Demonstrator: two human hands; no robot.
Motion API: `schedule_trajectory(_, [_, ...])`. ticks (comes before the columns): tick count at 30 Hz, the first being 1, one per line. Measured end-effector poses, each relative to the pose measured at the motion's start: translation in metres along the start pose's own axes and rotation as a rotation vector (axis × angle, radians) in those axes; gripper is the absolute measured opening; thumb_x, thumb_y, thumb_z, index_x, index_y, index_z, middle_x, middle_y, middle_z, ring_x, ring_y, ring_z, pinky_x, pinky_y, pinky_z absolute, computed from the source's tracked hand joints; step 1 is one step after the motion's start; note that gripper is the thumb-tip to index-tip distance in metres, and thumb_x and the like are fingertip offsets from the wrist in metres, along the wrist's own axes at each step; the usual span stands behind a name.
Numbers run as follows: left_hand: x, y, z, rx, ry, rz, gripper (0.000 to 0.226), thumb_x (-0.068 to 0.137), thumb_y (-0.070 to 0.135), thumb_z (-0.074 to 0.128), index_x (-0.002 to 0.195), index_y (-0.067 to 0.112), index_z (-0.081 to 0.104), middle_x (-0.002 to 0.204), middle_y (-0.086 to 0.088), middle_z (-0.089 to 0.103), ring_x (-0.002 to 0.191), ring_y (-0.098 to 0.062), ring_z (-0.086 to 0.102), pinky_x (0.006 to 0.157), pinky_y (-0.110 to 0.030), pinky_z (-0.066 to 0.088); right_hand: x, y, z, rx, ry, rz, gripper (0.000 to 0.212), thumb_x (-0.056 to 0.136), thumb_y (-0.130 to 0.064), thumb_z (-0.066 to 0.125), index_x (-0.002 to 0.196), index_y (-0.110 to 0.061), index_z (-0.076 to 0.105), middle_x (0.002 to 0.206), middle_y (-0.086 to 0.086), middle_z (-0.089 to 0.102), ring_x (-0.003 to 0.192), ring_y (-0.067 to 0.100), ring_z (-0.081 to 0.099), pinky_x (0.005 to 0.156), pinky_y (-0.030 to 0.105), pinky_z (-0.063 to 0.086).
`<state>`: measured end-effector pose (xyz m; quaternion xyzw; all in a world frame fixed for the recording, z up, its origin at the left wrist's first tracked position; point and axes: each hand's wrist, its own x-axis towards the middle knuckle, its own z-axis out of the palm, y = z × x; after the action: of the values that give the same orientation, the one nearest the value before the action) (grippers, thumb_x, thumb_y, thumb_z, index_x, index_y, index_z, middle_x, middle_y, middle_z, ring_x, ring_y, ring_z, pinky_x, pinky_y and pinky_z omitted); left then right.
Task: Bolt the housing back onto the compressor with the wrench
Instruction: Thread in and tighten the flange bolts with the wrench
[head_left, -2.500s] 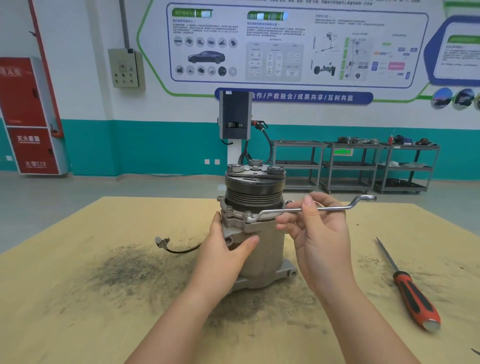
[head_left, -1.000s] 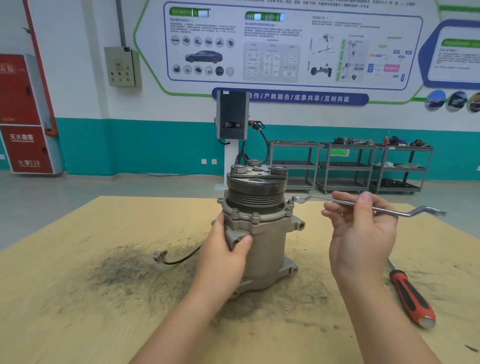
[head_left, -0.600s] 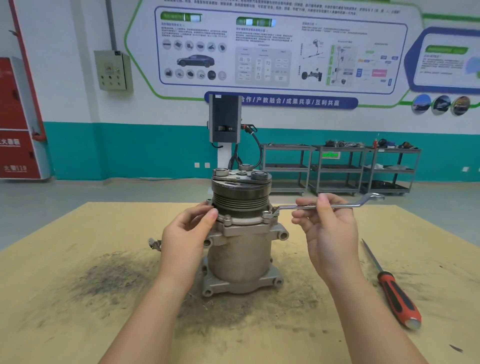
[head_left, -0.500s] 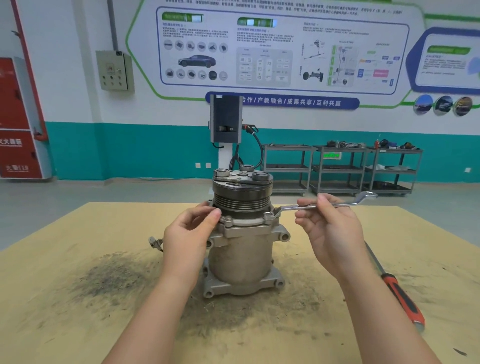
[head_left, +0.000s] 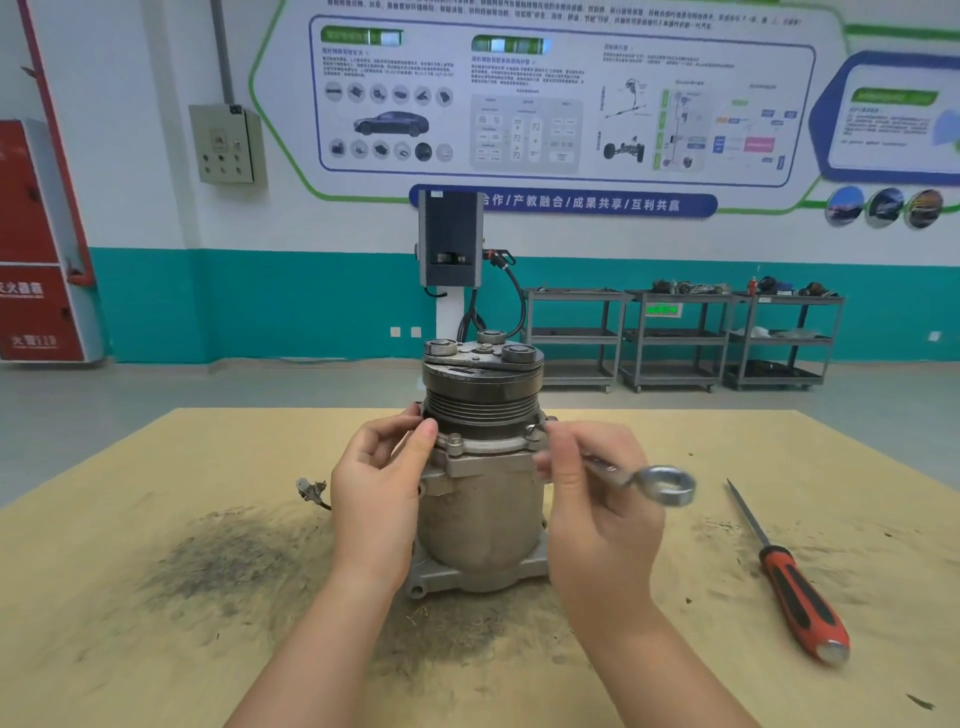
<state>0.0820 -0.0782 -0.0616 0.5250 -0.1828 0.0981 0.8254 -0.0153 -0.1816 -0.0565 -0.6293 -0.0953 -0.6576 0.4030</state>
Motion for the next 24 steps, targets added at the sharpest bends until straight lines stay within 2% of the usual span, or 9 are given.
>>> schedule_trajectory(4, [0.0, 0.003, 0.001, -0.02, 0.024, -0.016, 0.007, 0.088, 0.005, 0.07, 0.092, 0.011, 0.07, 0.104, 0.006, 0.076, 0.107, -0.013, 0.069, 0.102, -0.043, 0.051, -0.005, -0.005, 0.011, -0.101, -0.096, -0.098, 0.016, 0.093, -0.016, 0.058, 0.096, -0.005, 0.069, 0.09, 0.001, 0.058, 0.087, 0.004, 0.056, 0.078, 0.011, 0.043])
schedule_trajectory(8, [0.0, 0.004, 0.002, -0.019, 0.025, -0.032, 0.01, 0.091, 0.004, 0.067, 0.09, 0.012, 0.072, 0.102, 0.008, 0.076, 0.106, -0.014, 0.07, 0.104, -0.047, 0.05, 0.004, -0.008, 0.006, -0.096, -0.119, -0.1, 0.016, 0.096, -0.024, 0.053, 0.099, -0.014, 0.066, 0.09, -0.004, 0.061, 0.086, 0.002, 0.059, 0.077, 0.013, 0.047])
schedule_trajectory(10, [0.0, 0.004, 0.002, 0.002, 0.018, -0.029, 0.013, 0.093, 0.004, 0.065, 0.091, 0.014, 0.073, 0.102, 0.008, 0.076, 0.106, -0.012, 0.069, 0.103, -0.046, 0.05, 0.012, -0.01, -0.001, -0.024, -0.027, 0.008, 0.01, 0.097, -0.026, 0.05, 0.096, -0.024, 0.06, 0.086, -0.006, 0.065, 0.078, 0.008, 0.064, 0.071, 0.02, 0.052])
schedule_trajectory(13, [0.0, 0.004, 0.002, 0.021, 0.02, -0.03, 0.016, 0.094, 0.004, 0.062, 0.091, 0.016, 0.073, 0.102, 0.006, 0.077, 0.107, -0.015, 0.069, 0.103, -0.048, 0.051, 0.026, -0.008, -0.011, 0.124, 0.158, 0.285, 0.013, 0.102, -0.022, 0.045, 0.092, -0.022, 0.053, 0.08, -0.002, 0.068, 0.065, 0.011, 0.066, 0.064, 0.021, 0.054])
schedule_trajectory(17, [0.002, 0.004, 0.001, 0.047, 0.006, -0.027, 0.017, 0.095, 0.004, 0.061, 0.09, 0.017, 0.072, 0.098, 0.014, 0.076, 0.101, -0.003, 0.069, 0.1, -0.033, 0.052, 0.036, 0.001, -0.017, 0.395, 0.218, 0.613, 0.017, 0.104, -0.015, 0.037, 0.092, -0.013, 0.049, 0.069, -0.001, 0.067, 0.055, 0.012, 0.061, 0.057, 0.023, 0.053])
schedule_trajectory(20, [-0.002, 0.004, 0.0, 0.072, 0.005, -0.021, 0.017, 0.096, 0.009, 0.062, 0.093, 0.022, 0.072, 0.101, 0.017, 0.075, 0.1, 0.003, 0.067, 0.096, -0.024, 0.053, 0.041, 0.007, -0.021, 0.547, 0.212, 0.713, 0.019, 0.105, -0.011, 0.035, 0.094, -0.01, 0.05, 0.067, 0.002, 0.066, 0.052, 0.012, 0.057, 0.052, 0.023, 0.05])
schedule_trajectory(22, [-0.009, 0.001, -0.001, 0.144, -0.007, 0.014, 0.011, 0.096, 0.023, 0.062, 0.1, 0.029, 0.07, 0.103, 0.024, 0.072, 0.1, 0.013, 0.063, 0.093, -0.013, 0.05, 0.043, 0.009, -0.026, 0.61, 0.216, 0.749, 0.019, 0.105, -0.011, 0.035, 0.094, -0.01, 0.051, 0.066, 0.002, 0.065, 0.052, 0.012, 0.055, 0.05, 0.022, 0.048])
schedule_trajectory(23, [-0.014, 0.001, 0.0, 0.185, -0.035, 0.021, 0.015, 0.093, 0.035, 0.061, 0.107, 0.031, 0.067, 0.106, 0.029, 0.069, 0.101, 0.018, 0.059, 0.09, -0.006, 0.047, 0.044, 0.011, -0.028, 0.632, 0.219, 0.762, 0.019, 0.105, -0.011, 0.035, 0.094, -0.011, 0.051, 0.066, 0.002, 0.065, 0.052, 0.012, 0.054, 0.05, 0.021, 0.047])
schedule_trajectory(24, [-0.019, 0.0, 0.0, 0.221, -0.071, 0.022, 0.032, 0.087, 0.048, 0.061, 0.116, 0.034, 0.061, 0.108, 0.036, 0.064, 0.102, 0.024, 0.054, 0.085, 0.001, 0.044, 0.045, 0.013, -0.03, 0.648, 0.216, 0.774, 0.019, 0.105, -0.012, 0.035, 0.095, -0.011, 0.051, 0.066, 0.002, 0.065, 0.052, 0.012, 0.054, 0.05, 0.021, 0.047])
